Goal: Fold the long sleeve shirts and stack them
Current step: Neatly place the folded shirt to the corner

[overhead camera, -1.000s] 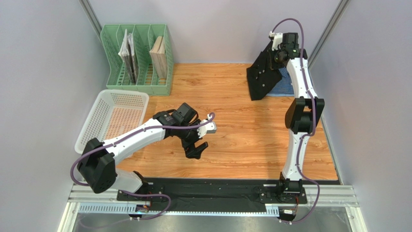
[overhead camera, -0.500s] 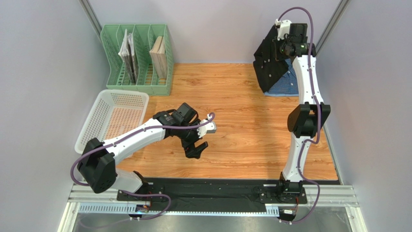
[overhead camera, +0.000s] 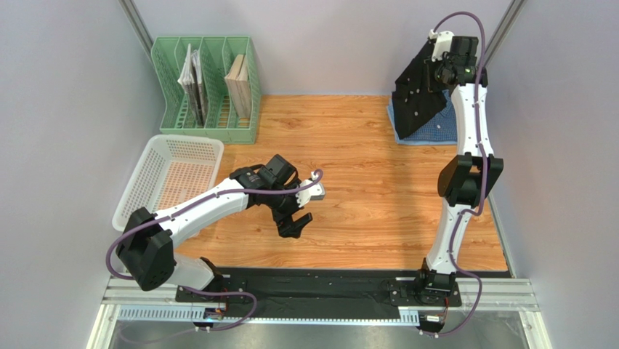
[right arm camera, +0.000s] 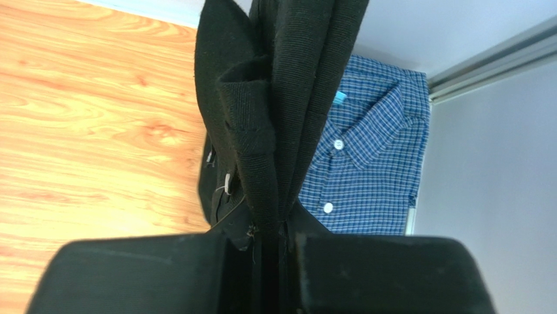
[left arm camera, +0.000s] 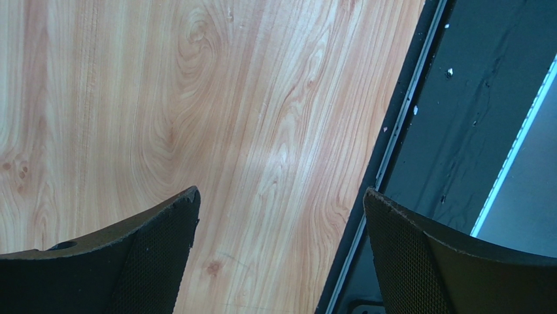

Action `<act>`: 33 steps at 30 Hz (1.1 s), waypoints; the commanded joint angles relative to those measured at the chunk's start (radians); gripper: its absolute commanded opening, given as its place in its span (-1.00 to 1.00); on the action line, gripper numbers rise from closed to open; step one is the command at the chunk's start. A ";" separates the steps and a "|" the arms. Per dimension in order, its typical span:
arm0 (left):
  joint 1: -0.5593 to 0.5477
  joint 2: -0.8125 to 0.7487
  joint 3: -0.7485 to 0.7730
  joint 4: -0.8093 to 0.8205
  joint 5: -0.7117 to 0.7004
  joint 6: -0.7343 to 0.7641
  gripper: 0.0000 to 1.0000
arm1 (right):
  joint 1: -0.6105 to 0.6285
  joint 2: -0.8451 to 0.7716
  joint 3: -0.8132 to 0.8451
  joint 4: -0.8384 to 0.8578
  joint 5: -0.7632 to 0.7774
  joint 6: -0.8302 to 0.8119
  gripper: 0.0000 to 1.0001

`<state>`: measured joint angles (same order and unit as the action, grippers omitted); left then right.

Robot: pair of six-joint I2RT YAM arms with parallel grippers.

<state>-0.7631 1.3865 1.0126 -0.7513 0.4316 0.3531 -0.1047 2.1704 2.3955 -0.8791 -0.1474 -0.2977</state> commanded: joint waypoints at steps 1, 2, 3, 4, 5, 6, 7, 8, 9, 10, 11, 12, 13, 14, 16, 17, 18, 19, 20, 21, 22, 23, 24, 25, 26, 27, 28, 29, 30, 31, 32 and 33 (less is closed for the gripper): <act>0.002 -0.030 0.012 0.000 -0.016 0.001 0.98 | -0.021 0.009 -0.006 0.100 0.000 -0.050 -1.00; 0.001 -0.030 0.015 -0.003 -0.019 0.006 0.98 | -0.023 0.017 -0.010 0.104 0.002 -0.052 -1.00; 0.002 -0.030 0.017 -0.008 -0.021 0.009 0.98 | -0.030 0.022 -0.012 0.107 0.002 -0.052 -1.00; 0.002 -0.030 0.015 -0.008 -0.028 0.012 0.99 | -0.033 0.028 -0.016 0.120 0.000 -0.052 -1.00; 0.002 -0.030 0.018 -0.008 -0.030 0.011 0.98 | -0.036 0.031 -0.027 0.127 -0.001 -0.054 -1.00; 0.004 -0.033 0.018 -0.010 -0.030 0.012 0.98 | -0.044 0.034 -0.035 0.134 -0.010 -0.052 -1.00; 0.002 -0.034 0.018 -0.011 -0.030 0.012 0.98 | -0.049 0.040 -0.039 0.147 -0.014 -0.052 -1.00; 0.004 -0.034 0.020 -0.014 -0.027 0.012 0.99 | -0.053 0.046 -0.044 0.150 -0.021 -0.052 -1.00; 0.004 -0.034 0.021 -0.017 -0.027 0.012 0.98 | -0.062 0.051 -0.044 0.152 -0.032 -0.052 -1.00; 0.004 -0.034 0.021 -0.017 -0.027 0.014 0.98 | -0.066 0.061 -0.042 0.157 -0.038 -0.055 -1.00; 0.005 -0.034 0.021 -0.019 -0.027 0.014 0.98 | -0.069 0.066 -0.044 0.163 -0.043 -0.060 -1.00; 0.005 -0.035 0.021 -0.023 -0.027 0.015 0.99 | -0.078 0.072 -0.042 0.166 -0.044 -0.060 -1.00; 0.005 -0.034 0.021 -0.023 -0.027 0.018 0.98 | -0.082 0.081 -0.042 0.175 -0.049 -0.060 -1.00; 0.007 -0.032 0.020 -0.025 -0.027 0.018 0.99 | -0.087 0.086 -0.044 0.183 -0.050 -0.061 -1.00; 0.008 -0.032 0.020 -0.023 -0.025 0.015 0.99 | -0.108 0.097 -0.050 0.204 -0.060 -0.063 -1.00; 0.013 -0.033 0.018 -0.023 -0.022 0.017 0.99 | -0.116 0.101 -0.053 0.213 -0.064 -0.061 -1.00; 0.013 -0.034 0.018 -0.023 -0.021 0.015 0.99 | -0.131 0.104 -0.058 0.222 -0.073 -0.063 -1.00; 0.018 -0.034 0.018 -0.023 -0.016 0.015 0.99 | -0.139 0.114 -0.064 0.241 -0.078 -0.061 -1.00; 0.019 -0.035 0.018 -0.026 -0.014 0.014 0.98 | -0.147 0.117 -0.070 0.250 -0.081 -0.061 -1.00; 0.024 -0.035 0.018 -0.025 -0.010 0.012 0.98 | -0.159 0.123 -0.076 0.261 -0.089 -0.066 -0.93; 0.030 -0.034 0.021 -0.028 -0.002 0.012 0.99 | -0.164 0.132 -0.097 0.285 -0.087 -0.076 -0.74; 0.036 -0.032 0.024 -0.028 0.002 0.004 0.99 | -0.167 0.137 -0.110 0.302 -0.075 -0.098 -0.45; 0.042 -0.030 0.027 -0.031 0.009 -0.002 0.99 | -0.170 0.143 -0.122 0.322 -0.016 -0.115 0.27; 0.068 -0.030 0.041 -0.037 0.037 -0.008 0.99 | -0.174 0.155 -0.115 0.337 0.005 -0.122 0.54; 0.090 -0.029 0.052 -0.046 0.059 -0.025 0.98 | -0.179 0.155 -0.107 0.338 0.014 -0.127 0.79; 0.113 -0.033 0.064 -0.052 0.088 -0.032 0.98 | -0.194 0.152 -0.093 0.341 0.020 -0.123 1.00; 0.164 -0.038 0.092 -0.057 0.142 -0.039 0.99 | -0.202 0.138 -0.078 0.342 0.016 -0.116 1.00; 0.189 -0.043 0.110 -0.066 0.162 -0.049 0.98 | -0.208 0.128 -0.038 0.341 0.000 -0.115 1.00; 0.214 -0.052 0.127 -0.068 0.179 -0.054 0.98 | -0.219 0.097 -0.023 0.336 -0.006 -0.119 1.00; 0.255 -0.052 0.164 -0.071 0.199 -0.058 0.98 | -0.222 0.077 -0.012 0.335 -0.014 -0.124 1.00; 0.274 -0.055 0.185 -0.075 0.205 -0.066 0.99 | -0.224 0.056 -0.001 0.332 -0.035 -0.132 1.00; 0.292 -0.053 0.207 -0.075 0.213 -0.090 0.98 | -0.224 0.007 -0.002 0.312 -0.050 -0.141 1.00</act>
<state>-0.5426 1.3815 1.1084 -0.8219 0.5392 0.3252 -0.3164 2.3226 2.3051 -0.6270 -0.1635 -0.3988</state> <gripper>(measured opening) 0.992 0.998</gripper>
